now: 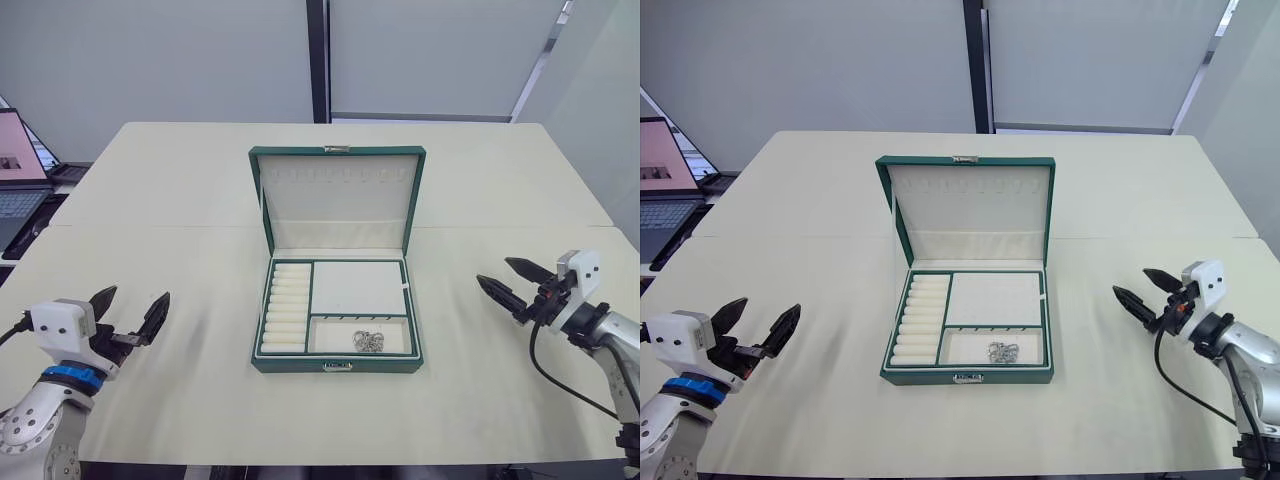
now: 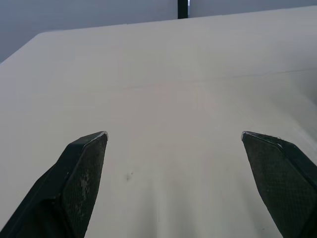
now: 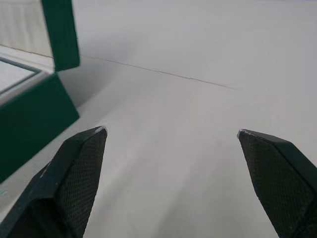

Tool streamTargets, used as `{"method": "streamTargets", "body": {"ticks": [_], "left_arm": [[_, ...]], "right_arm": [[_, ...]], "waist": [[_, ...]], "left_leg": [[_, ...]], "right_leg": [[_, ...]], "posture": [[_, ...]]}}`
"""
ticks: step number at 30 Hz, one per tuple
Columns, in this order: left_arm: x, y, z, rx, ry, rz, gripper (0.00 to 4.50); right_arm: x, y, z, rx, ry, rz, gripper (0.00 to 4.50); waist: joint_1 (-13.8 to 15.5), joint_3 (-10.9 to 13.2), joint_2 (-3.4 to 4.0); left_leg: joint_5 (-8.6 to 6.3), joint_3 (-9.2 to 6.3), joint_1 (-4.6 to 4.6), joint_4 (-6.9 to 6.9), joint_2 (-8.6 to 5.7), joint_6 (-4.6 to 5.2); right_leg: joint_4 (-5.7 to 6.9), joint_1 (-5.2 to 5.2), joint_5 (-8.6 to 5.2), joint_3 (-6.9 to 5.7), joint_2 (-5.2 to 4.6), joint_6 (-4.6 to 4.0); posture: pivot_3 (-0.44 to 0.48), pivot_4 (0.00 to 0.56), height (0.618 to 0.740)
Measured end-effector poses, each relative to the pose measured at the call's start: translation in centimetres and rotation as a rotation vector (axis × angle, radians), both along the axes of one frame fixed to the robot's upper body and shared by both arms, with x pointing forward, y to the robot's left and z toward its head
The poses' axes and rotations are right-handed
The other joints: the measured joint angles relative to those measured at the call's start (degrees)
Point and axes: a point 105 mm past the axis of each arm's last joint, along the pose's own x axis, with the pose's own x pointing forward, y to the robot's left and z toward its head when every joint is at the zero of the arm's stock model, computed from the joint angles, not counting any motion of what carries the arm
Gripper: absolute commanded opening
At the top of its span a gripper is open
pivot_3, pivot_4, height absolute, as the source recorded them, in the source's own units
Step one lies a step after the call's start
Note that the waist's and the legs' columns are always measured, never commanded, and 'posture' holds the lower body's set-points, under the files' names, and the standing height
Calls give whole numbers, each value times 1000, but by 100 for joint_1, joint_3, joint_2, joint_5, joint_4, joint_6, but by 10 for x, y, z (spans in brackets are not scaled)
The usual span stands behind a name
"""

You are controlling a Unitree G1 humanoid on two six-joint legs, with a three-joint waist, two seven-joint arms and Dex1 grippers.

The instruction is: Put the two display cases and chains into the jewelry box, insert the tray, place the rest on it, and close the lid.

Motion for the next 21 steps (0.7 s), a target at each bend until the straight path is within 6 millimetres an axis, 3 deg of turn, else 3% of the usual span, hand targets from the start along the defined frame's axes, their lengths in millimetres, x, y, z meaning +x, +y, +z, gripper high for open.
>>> {"method": "streamTargets", "body": {"ticks": [6,21], "left_arm": [[0,3,-8,-12,-4,47,4500],[2,0,-8,-12,-22,62,4500]], "right_arm": [[5,-19,-18,-14,12,-87,4486],[16,-13,-7,-6,-33,-59,4486]], "waist": [[-2,0,0],[-6,-1,2]], "left_leg": [[1,0,0,0,1,-1],[1,0,0,0,1,-2]], "right_leg": [[1,-1,0,2,0,0],[1,-1,0,1,-3,0]], "posture": [[0,150,740],[0,150,740]]}}
